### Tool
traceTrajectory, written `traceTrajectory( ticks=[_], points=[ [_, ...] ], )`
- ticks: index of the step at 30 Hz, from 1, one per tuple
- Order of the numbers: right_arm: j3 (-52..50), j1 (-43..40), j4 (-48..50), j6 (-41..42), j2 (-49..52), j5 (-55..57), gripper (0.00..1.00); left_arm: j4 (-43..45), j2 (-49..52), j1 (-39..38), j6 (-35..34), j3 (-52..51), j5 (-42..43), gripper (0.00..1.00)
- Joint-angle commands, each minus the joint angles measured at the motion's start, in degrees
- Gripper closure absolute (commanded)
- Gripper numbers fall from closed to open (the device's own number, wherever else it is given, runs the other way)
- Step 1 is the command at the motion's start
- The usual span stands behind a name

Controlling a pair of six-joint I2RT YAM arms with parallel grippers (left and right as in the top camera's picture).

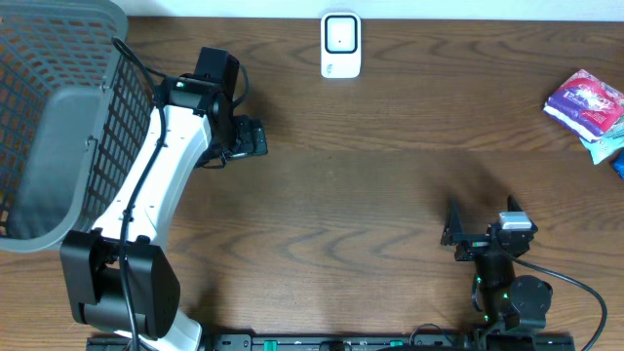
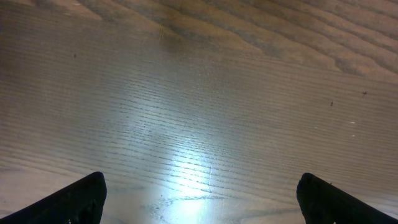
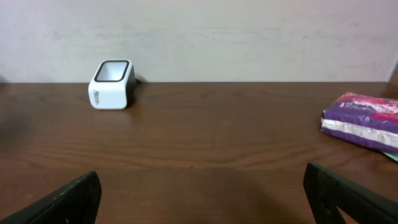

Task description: Scan the item barcode

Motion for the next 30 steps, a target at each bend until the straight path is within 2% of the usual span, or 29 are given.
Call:
traceTrajectory(
  ticks=[1,30],
  points=[
    [-0.13,-0.28,-0.37,2.14,-0.42,0.44,0.01,-0.13,-0.28,0.04,0.76,-0.13,-0.74,0.02],
    [-0.13,-0.28,-0.02,2.14,-0.37,-0.63,0.01,-0.13,-0.28,0.04,0.74,-0.13,-0.74,0.02]
  ],
)
